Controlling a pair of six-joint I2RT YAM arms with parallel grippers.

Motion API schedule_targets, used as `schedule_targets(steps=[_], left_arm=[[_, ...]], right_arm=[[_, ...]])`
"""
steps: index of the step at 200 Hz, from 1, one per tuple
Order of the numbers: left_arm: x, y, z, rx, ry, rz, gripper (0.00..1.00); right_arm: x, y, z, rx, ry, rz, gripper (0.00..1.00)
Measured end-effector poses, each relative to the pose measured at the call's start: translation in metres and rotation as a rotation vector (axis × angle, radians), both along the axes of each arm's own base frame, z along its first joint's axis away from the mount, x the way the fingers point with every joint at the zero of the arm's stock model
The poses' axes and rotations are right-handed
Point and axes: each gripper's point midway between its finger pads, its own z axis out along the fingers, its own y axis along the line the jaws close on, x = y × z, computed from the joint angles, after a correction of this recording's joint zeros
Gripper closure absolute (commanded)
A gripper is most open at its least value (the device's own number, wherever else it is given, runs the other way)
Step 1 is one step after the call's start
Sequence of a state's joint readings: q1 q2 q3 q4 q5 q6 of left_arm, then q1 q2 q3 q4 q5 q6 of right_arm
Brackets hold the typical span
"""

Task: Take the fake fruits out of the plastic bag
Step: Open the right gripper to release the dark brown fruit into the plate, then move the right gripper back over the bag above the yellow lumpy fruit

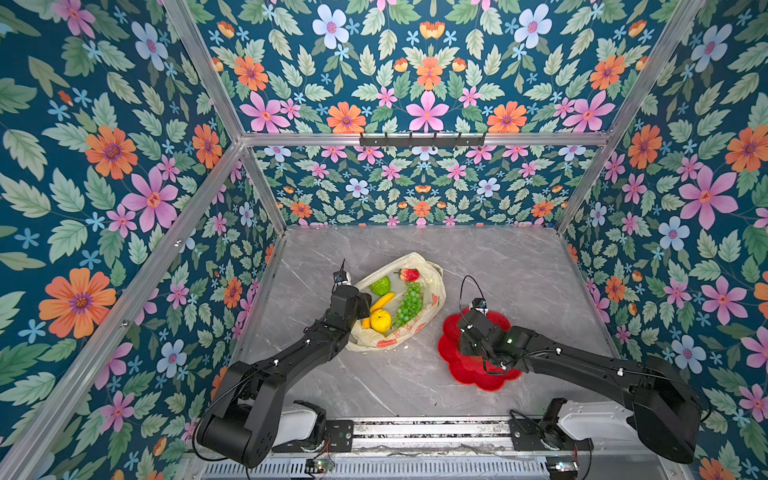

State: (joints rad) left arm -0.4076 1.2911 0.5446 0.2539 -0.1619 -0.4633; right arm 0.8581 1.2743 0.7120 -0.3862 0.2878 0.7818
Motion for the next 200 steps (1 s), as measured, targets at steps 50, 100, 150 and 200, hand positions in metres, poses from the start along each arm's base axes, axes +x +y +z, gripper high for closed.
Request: schedule_targets(steps=[50, 100, 150, 200], left_arm=[[0.000, 0.000, 0.000, 0.000, 0.000, 0.000, 1.00], [0.000, 0.000, 0.000, 0.000, -0.001, 0.000, 1.00], [0.000, 0.000, 0.002, -0.002, -0.005, 0.000, 1.00], [-0.003, 0.001, 0.003, -0.004, -0.010, 0.001, 1.00]], right_arm=[[0.001, 0.001, 0.003, 0.011, -0.011, 0.000, 0.71], [0.001, 0.001, 0.005, 0.012, -0.014, -0.002, 0.69], [0.004, 0.004, 0.022, 0.021, -0.022, -0.001, 0.63], [0.024, 0.035, 0.071, 0.090, -0.074, 0.048, 0.60]])
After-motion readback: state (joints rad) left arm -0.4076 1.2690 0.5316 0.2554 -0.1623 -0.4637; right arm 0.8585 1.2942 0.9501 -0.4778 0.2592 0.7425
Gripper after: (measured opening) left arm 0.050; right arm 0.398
